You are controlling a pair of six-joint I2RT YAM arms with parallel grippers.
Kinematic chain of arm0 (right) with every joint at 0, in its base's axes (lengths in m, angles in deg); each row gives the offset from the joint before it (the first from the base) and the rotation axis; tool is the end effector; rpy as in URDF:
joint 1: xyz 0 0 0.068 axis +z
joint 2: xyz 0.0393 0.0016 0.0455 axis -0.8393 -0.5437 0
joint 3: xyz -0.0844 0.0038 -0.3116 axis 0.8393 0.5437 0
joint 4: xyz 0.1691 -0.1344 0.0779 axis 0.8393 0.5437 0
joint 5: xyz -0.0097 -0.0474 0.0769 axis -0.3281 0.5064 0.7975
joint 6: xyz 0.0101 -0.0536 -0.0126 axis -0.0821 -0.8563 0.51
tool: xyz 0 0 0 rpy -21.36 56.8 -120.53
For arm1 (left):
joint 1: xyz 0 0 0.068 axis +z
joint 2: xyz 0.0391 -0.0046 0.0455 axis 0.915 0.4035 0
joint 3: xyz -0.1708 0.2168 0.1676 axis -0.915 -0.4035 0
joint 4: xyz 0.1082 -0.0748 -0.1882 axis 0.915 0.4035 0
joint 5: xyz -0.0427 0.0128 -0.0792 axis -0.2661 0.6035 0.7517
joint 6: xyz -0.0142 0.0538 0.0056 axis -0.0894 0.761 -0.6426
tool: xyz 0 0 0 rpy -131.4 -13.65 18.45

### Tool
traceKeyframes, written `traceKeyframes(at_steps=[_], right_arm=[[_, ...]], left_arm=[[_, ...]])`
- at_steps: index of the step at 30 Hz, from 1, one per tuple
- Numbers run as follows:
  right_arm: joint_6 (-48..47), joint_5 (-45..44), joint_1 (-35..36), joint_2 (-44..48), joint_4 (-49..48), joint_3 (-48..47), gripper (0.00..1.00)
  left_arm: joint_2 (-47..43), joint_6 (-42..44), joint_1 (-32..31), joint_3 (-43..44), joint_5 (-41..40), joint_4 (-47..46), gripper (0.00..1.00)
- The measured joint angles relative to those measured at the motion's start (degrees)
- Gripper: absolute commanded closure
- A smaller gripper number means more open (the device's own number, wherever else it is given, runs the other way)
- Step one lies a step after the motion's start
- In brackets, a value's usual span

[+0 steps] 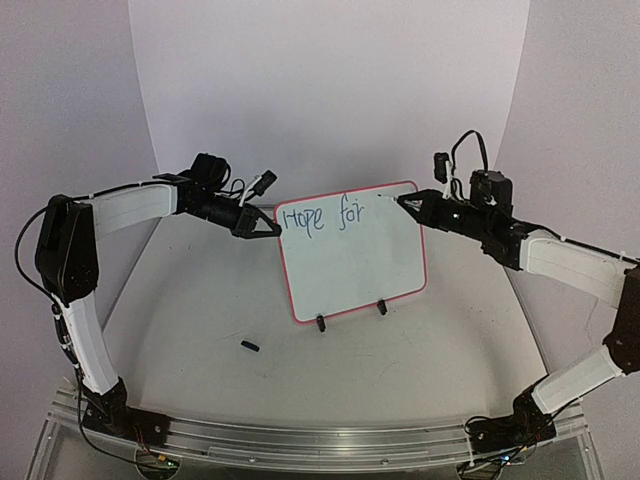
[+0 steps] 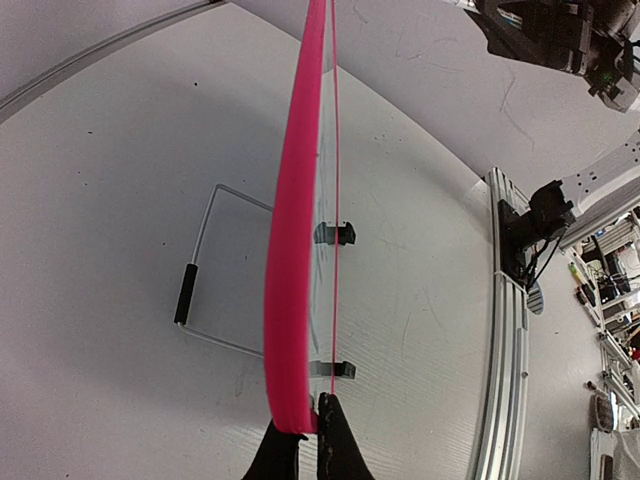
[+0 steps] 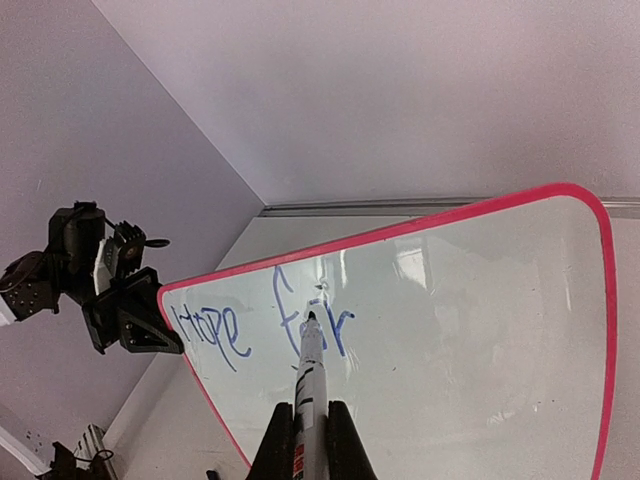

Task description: Write a sentence on the whiteboard

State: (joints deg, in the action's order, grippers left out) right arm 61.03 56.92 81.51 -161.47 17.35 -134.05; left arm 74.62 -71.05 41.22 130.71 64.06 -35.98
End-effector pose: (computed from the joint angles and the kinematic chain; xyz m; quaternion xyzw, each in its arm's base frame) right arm 0.2603 0.1360 0.3849 -0.1329 0.7368 0.4175 0.5149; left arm 0.3471 -0.1948 0.3322 0.4181 0.7442 -0.4350 0.2865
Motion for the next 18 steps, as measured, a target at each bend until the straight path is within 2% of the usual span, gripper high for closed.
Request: traceKeyframes(at_steps=[8, 18], right_arm=[[-0.32, 6.97, -4.78, 0.00, 0.60, 0.10, 1.00], [-0.67, 8.04, -6.91, -1.41, 0.39, 0.03, 1.00]], left_arm=[[-0.04, 0.00, -0.10, 0.05, -0.18, 0.02, 1.00], [-0.17, 0.21, -0.23, 0.05, -0.31, 0.35, 1.00]])
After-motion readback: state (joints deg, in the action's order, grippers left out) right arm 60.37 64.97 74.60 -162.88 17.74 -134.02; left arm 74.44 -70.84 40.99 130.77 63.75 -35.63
